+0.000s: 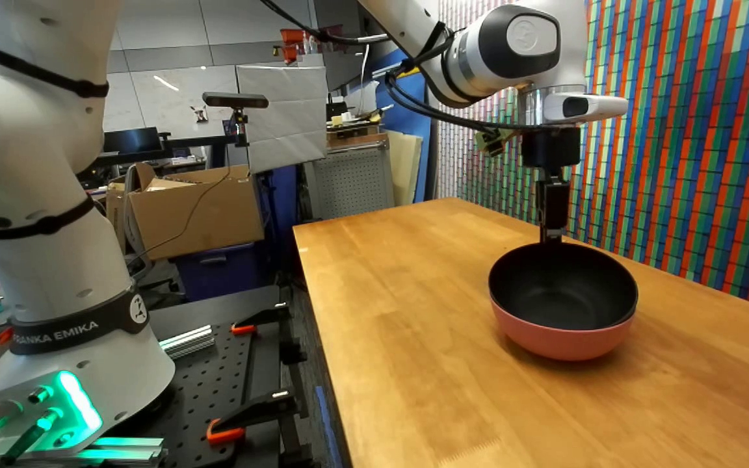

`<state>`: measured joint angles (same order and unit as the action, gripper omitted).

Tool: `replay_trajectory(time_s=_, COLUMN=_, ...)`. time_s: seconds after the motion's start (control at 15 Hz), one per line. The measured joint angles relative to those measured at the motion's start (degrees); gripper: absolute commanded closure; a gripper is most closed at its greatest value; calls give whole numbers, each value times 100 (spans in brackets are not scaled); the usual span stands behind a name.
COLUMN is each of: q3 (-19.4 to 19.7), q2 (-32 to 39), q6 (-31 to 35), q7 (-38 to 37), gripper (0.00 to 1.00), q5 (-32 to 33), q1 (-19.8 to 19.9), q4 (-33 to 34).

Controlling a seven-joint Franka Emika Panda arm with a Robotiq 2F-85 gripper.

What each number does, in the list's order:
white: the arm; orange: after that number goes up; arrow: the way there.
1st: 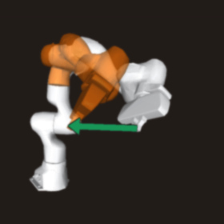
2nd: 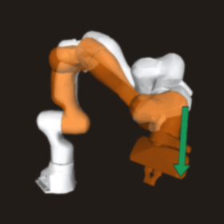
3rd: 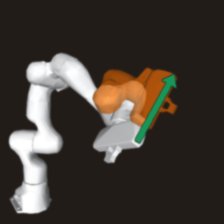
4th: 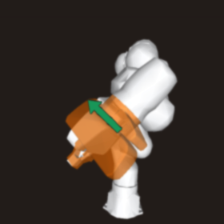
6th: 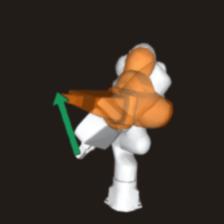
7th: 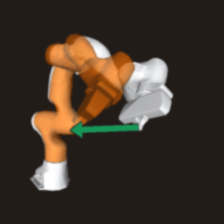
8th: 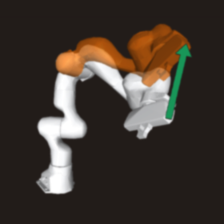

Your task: Put the black bowl on top of the pink bowl

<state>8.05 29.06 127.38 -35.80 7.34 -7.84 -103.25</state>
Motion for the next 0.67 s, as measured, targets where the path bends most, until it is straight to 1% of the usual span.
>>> replay_trajectory(time_s=0.07, q3=-50, q2=-35, q6=-78, q7=50, gripper=4, q5=-30, q1=1, q4=19)
replay_trajectory(time_s=0.13, q3=-120, q2=-91, q6=-228, q7=133, gripper=0, q5=-58, q1=-1, q4=55)
replay_trajectory(time_s=0.33, q3=-483, q2=-439, q6=-1109, q7=757, gripper=0, q5=-312, q1=-9, q4=262)
replay_trajectory(time_s=0.53, q3=-856, q2=-905, q6=-2263, q7=1376, gripper=0, q5=-593, q1=-23, q4=563)
replay_trajectory(time_s=0.67, q3=-1045, q2=-1208, q6=-2896, q7=1747, gripper=0, q5=-615, q1=-37, q4=739)
